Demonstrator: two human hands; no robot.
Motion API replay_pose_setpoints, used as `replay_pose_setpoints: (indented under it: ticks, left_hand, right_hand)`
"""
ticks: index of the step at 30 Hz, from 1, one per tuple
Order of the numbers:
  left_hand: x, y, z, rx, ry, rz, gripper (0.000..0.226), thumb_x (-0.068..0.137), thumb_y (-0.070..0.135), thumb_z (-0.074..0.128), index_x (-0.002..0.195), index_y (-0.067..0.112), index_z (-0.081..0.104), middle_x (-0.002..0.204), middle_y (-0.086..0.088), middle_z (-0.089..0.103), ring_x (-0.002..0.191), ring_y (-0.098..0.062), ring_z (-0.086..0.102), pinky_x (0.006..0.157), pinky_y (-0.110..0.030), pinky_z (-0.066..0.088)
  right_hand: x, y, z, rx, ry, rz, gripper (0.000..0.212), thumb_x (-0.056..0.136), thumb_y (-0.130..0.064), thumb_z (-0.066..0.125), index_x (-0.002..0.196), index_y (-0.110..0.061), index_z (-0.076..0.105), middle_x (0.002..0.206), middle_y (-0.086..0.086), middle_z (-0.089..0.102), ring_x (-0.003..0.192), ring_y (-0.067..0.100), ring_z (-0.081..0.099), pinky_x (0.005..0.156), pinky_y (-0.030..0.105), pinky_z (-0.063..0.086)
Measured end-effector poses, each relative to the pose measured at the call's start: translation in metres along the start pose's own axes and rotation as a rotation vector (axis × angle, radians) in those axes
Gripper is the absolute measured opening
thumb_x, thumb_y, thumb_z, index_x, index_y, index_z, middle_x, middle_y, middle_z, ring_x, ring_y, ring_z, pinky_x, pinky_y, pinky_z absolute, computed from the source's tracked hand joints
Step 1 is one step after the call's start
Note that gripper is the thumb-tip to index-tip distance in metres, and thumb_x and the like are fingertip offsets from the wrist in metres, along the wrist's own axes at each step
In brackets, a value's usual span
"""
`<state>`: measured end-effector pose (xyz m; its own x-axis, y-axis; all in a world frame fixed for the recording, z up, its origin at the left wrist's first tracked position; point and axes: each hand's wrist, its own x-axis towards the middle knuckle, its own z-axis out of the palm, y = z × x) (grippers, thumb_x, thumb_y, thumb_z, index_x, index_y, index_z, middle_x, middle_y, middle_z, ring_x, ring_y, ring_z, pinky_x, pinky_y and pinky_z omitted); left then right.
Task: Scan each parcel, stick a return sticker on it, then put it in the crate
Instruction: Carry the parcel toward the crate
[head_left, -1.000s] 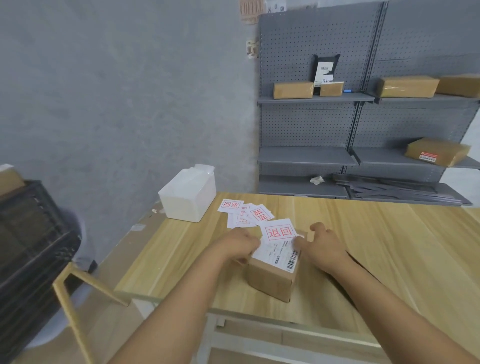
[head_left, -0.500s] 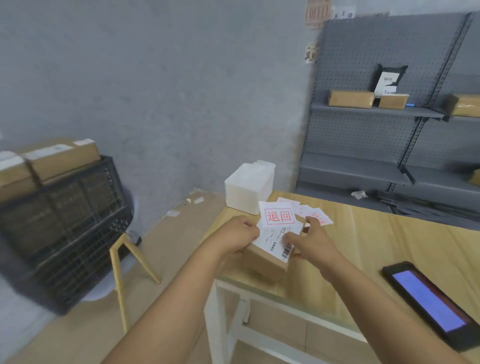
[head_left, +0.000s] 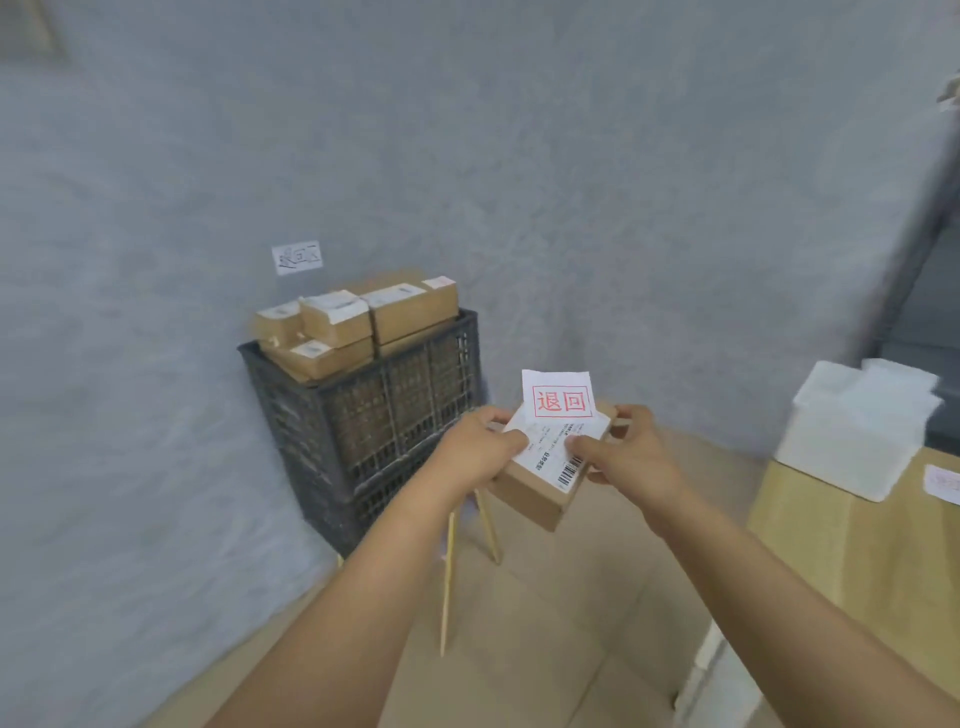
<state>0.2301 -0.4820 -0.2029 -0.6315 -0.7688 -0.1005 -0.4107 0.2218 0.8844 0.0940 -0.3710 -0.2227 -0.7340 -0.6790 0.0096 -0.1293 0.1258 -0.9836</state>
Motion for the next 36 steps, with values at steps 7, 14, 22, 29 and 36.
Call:
replay_pose_setpoints:
  ticks: [7,14,22,29,36]
  left_hand:
    - [0.043,-0.049,-0.109,-0.016,0.217,-0.061,0.018,0.087,0.028,0.06,0.104,0.031,0.055,0.112,0.002,0.063,0.102,-0.018,0.062,0.092,-0.044,0.052]
    - [0.104,-0.092,-0.199,-0.046,0.396,-0.154,0.022,0.088,0.031,0.061,0.109,0.024,0.057,0.11,0.004,0.065,0.098,-0.016,0.064,0.088,-0.044,0.054]
    - [0.18,-0.114,-0.289,-0.207,0.623,-0.264,0.022,0.09,0.028,0.063,0.105,0.018,0.051,0.114,-0.003,0.062,0.088,-0.017,0.062,0.05,-0.021,0.054]
    - [0.236,-0.137,-0.332,-0.3,0.66,-0.341,0.03,0.087,0.024,0.066,0.111,0.015,0.05,0.121,-0.006,0.06,0.1,-0.021,0.063,0.069,-0.035,0.061]
    - [0.291,-0.154,-0.361,-0.192,0.534,-0.375,0.041,0.087,0.027,0.065,0.121,0.012,0.049,0.119,-0.005,0.062,0.097,-0.021,0.066,0.055,-0.027,0.057]
  right_hand:
    - [0.064,-0.027,0.128,-0.041,-0.157,-0.026,0.04,0.083,-0.012,0.067,0.113,-0.013,0.041,0.107,0.005,0.061,0.095,0.025,0.066,0.078,0.042,0.057]
    - [0.15,-0.046,0.248,-0.119,-0.36,-0.098,0.052,0.085,-0.023,0.067,0.129,-0.018,0.039,0.117,0.002,0.057,0.095,0.019,0.065,0.076,0.037,0.059]
    - [0.234,-0.086,0.371,-0.178,-0.491,-0.23,0.015,0.085,-0.022,0.067,0.078,-0.027,0.055,0.075,-0.022,0.061,0.07,-0.004,0.062,0.056,0.016,0.042]
    - [0.283,-0.109,0.433,-0.407,-0.618,-0.327,0.052,0.084,-0.025,0.065,0.133,-0.014,0.051,0.124,0.003,0.06,0.112,0.02,0.056,0.094,0.038,0.048]
    - [0.325,-0.114,0.473,-0.571,-0.494,-0.482,0.04,0.084,-0.027,0.067,0.123,-0.019,0.057,0.114,0.0,0.064,0.085,0.011,0.05,0.056,0.015,0.032]
